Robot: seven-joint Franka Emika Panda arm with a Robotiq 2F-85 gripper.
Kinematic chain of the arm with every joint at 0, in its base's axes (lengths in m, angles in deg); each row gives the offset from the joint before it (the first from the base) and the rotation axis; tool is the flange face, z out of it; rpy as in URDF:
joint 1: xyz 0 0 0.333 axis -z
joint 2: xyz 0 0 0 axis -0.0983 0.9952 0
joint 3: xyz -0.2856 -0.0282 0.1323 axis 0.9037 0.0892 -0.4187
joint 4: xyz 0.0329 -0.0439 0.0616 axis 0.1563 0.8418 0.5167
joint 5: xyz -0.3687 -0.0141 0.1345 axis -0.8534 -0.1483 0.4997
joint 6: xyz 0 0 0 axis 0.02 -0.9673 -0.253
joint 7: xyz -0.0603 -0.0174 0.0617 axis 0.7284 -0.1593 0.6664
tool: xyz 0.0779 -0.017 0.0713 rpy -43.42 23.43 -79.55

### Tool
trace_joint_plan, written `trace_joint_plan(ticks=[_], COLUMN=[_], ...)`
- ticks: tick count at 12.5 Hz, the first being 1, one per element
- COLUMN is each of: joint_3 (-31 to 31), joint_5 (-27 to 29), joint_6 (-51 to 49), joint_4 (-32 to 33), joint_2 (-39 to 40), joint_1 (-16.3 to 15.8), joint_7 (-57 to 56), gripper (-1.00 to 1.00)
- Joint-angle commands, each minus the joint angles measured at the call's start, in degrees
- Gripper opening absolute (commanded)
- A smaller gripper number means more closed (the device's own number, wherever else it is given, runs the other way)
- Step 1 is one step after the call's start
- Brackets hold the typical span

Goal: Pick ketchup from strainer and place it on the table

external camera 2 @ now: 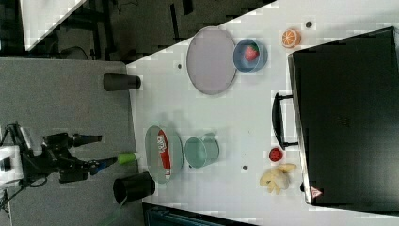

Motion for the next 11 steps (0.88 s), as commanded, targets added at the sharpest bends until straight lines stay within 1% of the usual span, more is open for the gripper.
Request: trace_joint_plan(ticks=[1, 6, 11], joint_3=[-5.8, -17.2, -27.4], joint_5=[0.9, 0.9, 0.9], joint_6=[-0.1, 6.8, 16.2], joint_4=[2.5, 3.3, 6.9], joint_2=[3.7, 7.5, 13.8], joint_1=[-1.4, -1.8, -2.0], joint_7=[2.2, 3.1, 3.1], gripper=[1.0, 1.0, 1.0])
